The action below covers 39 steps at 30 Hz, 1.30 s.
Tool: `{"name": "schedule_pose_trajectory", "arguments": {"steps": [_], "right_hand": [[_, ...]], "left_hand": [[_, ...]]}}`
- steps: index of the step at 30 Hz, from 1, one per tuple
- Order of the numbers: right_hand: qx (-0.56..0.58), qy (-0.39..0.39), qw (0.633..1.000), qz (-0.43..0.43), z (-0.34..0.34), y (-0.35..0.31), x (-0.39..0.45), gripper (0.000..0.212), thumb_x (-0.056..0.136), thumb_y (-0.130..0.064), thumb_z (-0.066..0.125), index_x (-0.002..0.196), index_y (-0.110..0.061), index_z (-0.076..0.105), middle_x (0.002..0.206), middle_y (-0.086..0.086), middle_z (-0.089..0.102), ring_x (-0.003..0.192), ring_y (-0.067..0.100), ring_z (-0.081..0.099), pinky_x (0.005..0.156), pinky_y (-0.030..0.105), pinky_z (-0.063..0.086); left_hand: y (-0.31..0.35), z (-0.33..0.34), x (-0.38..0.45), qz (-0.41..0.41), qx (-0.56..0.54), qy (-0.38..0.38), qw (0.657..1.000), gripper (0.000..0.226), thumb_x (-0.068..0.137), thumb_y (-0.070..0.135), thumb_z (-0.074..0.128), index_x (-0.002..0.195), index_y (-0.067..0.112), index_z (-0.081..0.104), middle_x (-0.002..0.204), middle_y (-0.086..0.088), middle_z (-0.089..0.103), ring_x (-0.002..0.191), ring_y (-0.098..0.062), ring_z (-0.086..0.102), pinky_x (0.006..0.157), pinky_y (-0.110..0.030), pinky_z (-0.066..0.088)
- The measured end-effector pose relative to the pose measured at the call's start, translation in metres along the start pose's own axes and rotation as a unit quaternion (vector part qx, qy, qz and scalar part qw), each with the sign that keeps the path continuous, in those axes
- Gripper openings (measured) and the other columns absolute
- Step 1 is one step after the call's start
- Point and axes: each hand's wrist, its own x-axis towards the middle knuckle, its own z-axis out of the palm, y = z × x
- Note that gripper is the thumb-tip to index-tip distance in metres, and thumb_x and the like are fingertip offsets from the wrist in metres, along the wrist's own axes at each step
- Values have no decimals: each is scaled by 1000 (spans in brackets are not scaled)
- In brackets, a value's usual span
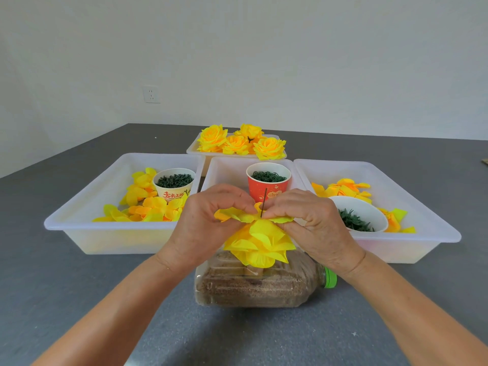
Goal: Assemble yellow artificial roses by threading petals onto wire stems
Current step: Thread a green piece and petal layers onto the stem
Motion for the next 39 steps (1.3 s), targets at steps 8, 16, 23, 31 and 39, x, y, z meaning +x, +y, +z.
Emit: {"name": "schedule_pose_trajectory", "arguments": {"steps": [8, 16, 23, 31, 39], "right_hand": [[-1, -15, 1000, 10, -2, 1, -3, 14, 76, 0, 68, 86, -5, 75, 93, 6, 71, 89, 16, 64, 82, 37, 51], [-20, -28, 999, 3, -2, -1, -2, 9, 77, -6, 68, 83, -5, 75, 89, 5, 71, 86, 13, 62, 78, 33, 48], [-61, -44, 997, -22, -3, 0, 1, 9, 75, -2, 69, 79, -7, 75, 89, 4, 70, 87, 13, 59, 79, 28, 44], [-99, -80, 992, -19, -2, -1, -2, 12, 75, -4, 65, 80, -10, 75, 91, 2, 70, 87, 19, 60, 76, 32, 42], [-126, -114, 985, -20, -7, -3, -5, 25, 69, 4, 65, 85, -12, 76, 94, 3, 69, 89, 25, 62, 76, 36, 44]], "left_hand": [[-3, -4, -3, 51, 72, -24, 996, 22, 70, -6, 74, 84, 12, 75, 89, 3, 68, 90, -12, 62, 81, -21, 50], [-2, -4, -2, 86, 114, -41, 989, 19, 67, 5, 68, 84, 10, 75, 87, 10, 67, 89, -9, 59, 81, -23, 49], [-1, -6, 2, 152, 166, -71, 972, 8, 69, 2, 70, 74, 6, 75, 83, 5, 67, 82, -17, 60, 75, -32, 50], [-2, -9, 0, 191, 218, -111, 951, 23, 64, -11, 63, 73, 6, 75, 82, 0, 70, 80, -27, 61, 74, -39, 50], [-3, -11, 0, 194, 234, -136, 943, 16, 71, -7, 65, 73, 6, 74, 83, 2, 70, 80, -28, 60, 73, -40, 50]]}}
